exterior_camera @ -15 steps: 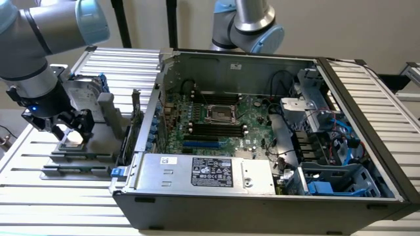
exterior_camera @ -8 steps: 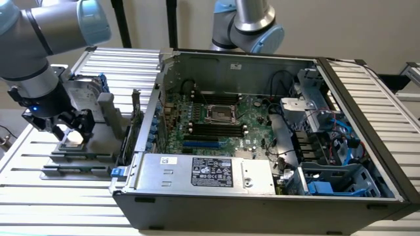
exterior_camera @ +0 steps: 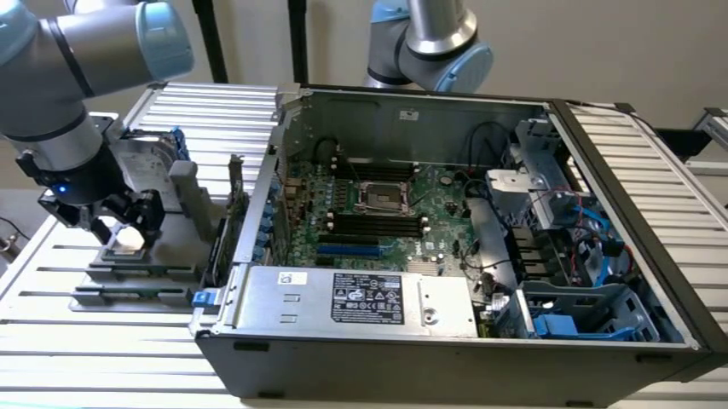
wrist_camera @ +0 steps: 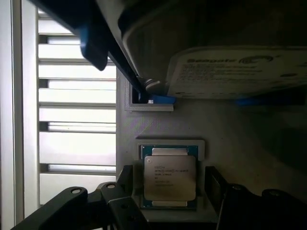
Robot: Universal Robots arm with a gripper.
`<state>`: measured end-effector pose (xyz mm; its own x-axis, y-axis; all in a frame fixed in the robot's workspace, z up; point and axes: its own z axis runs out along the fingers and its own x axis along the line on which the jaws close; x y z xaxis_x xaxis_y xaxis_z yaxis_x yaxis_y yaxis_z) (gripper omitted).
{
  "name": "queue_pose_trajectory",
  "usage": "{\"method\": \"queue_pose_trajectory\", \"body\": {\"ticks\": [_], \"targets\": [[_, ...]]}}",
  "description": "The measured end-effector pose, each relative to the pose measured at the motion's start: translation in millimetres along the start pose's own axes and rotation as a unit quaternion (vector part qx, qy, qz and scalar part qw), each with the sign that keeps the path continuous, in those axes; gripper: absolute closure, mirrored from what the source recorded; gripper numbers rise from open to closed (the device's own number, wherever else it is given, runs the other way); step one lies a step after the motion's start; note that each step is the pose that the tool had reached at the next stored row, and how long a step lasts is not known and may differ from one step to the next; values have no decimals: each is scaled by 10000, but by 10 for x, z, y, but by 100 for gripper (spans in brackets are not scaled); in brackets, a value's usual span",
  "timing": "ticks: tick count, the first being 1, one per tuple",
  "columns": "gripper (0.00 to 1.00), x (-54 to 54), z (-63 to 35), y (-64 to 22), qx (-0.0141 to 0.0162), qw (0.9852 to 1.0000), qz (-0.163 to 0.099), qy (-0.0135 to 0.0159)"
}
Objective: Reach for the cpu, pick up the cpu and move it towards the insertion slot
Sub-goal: 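Pick up the cpu and move it towards the insertion slot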
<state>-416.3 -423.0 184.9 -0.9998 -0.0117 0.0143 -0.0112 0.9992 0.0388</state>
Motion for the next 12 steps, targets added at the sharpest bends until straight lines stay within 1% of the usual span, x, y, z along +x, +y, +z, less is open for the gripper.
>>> {"method": "queue_pose_trajectory", "body": {"ticks": [4, 5, 6, 7, 8, 12], "targets": [[29, 0, 2, 0, -1, 10000, -12, 11], [31, 0, 2, 0, 0, 10000, -15, 11], [38, -1, 3, 0, -1, 10000, -18, 12], [38, -2, 3, 0, -1, 10000, -21, 11], [44, -3, 3, 0, 0, 10000, -24, 12], [45, -5, -8, 0, 0, 10000, -33, 14]]}}
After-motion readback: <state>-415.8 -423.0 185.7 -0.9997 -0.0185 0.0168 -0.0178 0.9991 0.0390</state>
